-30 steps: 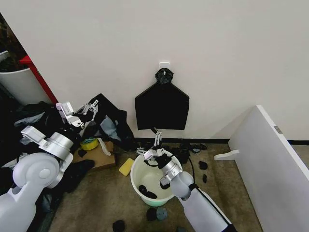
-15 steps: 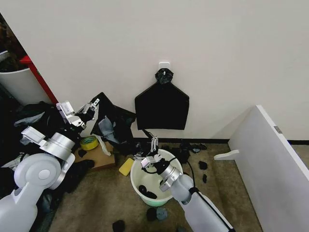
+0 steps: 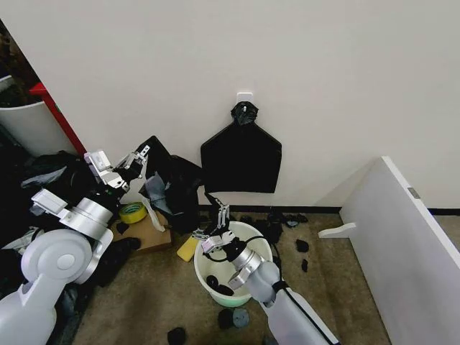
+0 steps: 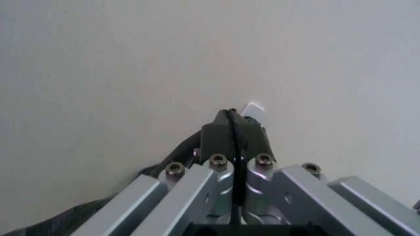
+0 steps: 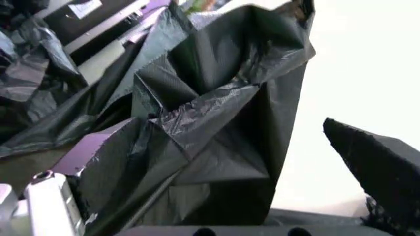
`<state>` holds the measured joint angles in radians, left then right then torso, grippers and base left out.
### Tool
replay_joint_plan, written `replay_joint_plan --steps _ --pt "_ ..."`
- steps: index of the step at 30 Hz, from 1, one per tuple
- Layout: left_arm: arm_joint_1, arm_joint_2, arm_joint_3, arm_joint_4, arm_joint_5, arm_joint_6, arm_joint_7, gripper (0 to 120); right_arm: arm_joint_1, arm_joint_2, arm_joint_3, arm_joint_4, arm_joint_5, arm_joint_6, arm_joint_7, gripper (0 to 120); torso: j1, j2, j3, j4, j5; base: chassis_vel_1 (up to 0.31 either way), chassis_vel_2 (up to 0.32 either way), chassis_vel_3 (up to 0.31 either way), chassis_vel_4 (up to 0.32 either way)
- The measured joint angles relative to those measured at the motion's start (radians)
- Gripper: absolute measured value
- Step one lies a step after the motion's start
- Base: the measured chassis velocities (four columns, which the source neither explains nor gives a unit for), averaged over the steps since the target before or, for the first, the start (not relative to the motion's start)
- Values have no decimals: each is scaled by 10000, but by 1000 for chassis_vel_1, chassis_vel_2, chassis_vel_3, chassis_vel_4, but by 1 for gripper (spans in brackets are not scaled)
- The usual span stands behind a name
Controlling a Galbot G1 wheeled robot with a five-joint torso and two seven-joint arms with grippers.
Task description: Place the garbage bag over the trash bin.
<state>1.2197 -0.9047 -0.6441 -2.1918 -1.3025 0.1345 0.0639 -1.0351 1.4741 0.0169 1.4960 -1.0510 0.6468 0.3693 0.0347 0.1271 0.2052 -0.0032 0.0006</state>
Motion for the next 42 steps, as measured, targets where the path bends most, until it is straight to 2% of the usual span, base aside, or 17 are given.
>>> replay_joint_plan --steps 13,21,25,27,28,33,36,41,42 --pt "-178 -16 39 291 -6 3 -30 0 -84 -339 -13 1 180 508 -584 100 0 0 0 -1 0 0 0 0 0" --pt "-220 -173 99 289 -17 9 -31 0 -170 -172 -255 -175 -170 67 -90 100 0 0 0 0 1 0 0 0 0" --pt "-187 -242 100 273 -17 12 -31 0 -170 -29 -435 -341 -478 -544 557 99 0 0 0 0 0 0 0 0 0" --pt "-137 -320 103 260 -15 14 -29 0 -158 93 -617 -428 -534 -1163 1118 95 0 0 0 0 0 0 0 0 0" --pt "-137 -320 103 260 -15 14 -29 0 -158 93 -617 -428 -534 -1163 1118 95 0 0 0 0 0 0 0 0 0" --pt "-97 -420 116 253 6 22 -26 0 -165 244 -1002 -424 -77 -2066 1799 81 0 0 0 0 0 0 0 0 0" --pt "-93 -442 120 253 14 28 -26 0 -177 311 -1127 -316 264 -2466 2202 79 0 0 0 0 0 0 0 0 0" --pt "-104 -443 120 402 68 33 -25 0 -211 231 -1019 132 740 -2502 2594 71 0 0 0 0 1 0 0 0 0" --pt "-119 -443 122 478 99 35 -27 0 -246 128 -1012 284 870 -2429 2604 67 0 0 0 0 0 0 0 0 0"
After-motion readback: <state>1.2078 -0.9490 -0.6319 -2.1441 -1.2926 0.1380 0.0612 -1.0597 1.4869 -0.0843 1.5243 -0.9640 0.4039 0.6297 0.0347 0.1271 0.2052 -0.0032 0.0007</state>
